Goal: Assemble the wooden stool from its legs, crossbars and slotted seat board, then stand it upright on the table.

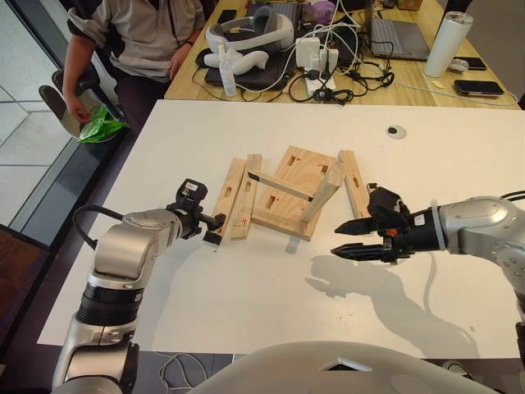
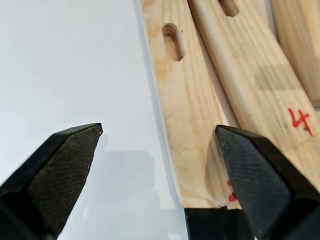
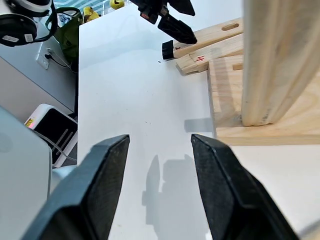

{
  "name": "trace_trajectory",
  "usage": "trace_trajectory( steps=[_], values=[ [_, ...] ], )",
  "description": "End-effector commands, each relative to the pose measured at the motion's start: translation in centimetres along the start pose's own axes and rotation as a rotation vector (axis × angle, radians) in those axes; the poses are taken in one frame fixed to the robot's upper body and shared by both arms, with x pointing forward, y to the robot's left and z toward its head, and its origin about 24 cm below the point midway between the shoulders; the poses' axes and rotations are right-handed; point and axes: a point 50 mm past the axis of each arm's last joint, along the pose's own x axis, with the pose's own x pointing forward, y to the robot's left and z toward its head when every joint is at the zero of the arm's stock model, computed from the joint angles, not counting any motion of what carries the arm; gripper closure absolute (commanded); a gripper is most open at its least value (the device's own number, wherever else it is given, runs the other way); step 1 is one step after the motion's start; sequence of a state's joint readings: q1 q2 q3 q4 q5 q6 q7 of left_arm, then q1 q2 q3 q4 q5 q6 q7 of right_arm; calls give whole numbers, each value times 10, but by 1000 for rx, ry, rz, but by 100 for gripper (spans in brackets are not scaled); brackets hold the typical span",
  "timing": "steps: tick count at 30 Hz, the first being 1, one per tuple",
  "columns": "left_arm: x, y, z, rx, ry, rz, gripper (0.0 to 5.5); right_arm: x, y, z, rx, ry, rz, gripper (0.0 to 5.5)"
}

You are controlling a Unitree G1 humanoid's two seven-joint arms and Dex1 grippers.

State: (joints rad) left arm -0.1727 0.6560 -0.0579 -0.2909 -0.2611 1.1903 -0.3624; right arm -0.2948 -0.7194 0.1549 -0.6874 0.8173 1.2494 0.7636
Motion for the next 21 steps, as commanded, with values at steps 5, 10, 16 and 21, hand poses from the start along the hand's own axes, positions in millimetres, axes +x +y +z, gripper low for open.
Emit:
trace_trajectory(
  steps=[5,10,16,21],
  values=[
    [9,4,13,-15,-4,-3,128,93,-40,-2,234,25,-107,318],
    [11,-2,23,-47,-37,-25,128,116,-66,-13,172,186,-239,318],
    [11,-4,16,-55,-29,-15,128,102,-82,-27,-69,323,-362,318],
    [12,-8,3,-14,28,-39,128,97,-73,-8,-105,223,-338,318]
  ],
)
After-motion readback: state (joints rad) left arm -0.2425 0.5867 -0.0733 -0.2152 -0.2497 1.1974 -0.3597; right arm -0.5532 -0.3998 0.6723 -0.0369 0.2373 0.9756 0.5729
